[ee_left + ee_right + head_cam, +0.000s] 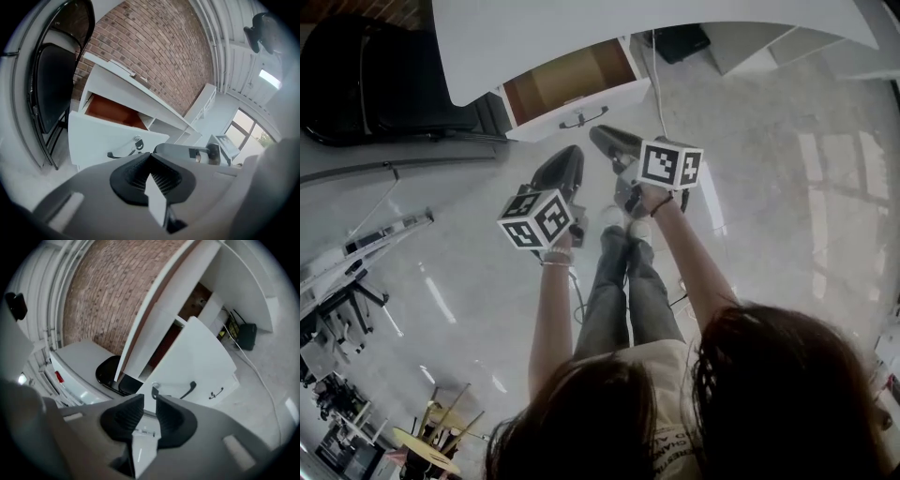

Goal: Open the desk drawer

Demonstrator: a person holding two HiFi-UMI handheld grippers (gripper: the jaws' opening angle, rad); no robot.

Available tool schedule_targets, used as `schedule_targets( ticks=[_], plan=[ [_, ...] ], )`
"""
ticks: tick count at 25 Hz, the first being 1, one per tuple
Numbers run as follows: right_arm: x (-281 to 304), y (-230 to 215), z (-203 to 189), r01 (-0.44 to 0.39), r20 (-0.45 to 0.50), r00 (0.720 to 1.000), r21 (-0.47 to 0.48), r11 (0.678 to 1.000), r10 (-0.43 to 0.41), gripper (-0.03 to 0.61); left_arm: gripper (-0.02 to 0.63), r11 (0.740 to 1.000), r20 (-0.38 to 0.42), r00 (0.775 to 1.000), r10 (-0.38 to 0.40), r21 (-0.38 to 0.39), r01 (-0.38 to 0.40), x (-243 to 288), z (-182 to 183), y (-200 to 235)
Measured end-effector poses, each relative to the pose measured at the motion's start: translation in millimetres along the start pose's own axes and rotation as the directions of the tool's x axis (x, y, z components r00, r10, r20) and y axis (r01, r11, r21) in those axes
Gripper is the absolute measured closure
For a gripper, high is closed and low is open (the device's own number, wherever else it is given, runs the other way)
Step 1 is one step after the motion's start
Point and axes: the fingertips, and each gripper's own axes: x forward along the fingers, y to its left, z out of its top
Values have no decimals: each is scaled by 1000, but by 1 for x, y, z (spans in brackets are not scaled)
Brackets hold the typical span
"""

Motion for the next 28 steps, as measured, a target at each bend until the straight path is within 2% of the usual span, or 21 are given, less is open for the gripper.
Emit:
schedule_targets(
  ticks=[5,9,13,20,28],
  plan=[
    [-18,45,21,8,-23,1000,-220,976,-14,525,615,1000,21,1000,-7,31,7,-19,22,-24],
    [-32,81,29,-1,-46,999,-357,934,-17,542,615,995,19,999,-27,92,26,-36,43,-50],
    [-48,114,30,-18,-57,998,-454,891,-8,566,615,990,37,998,-47,136,42,-56,62,-76],
    [-76,160,37,-32,-60,998,-566,824,-2,575,615,984,66,996,-56,171,44,-88,87,-106],
    [-98,199,50,-32,-27,999,-620,784,19,575,615,979,105,992,-67,201,44,-117,110,-129]
  ],
)
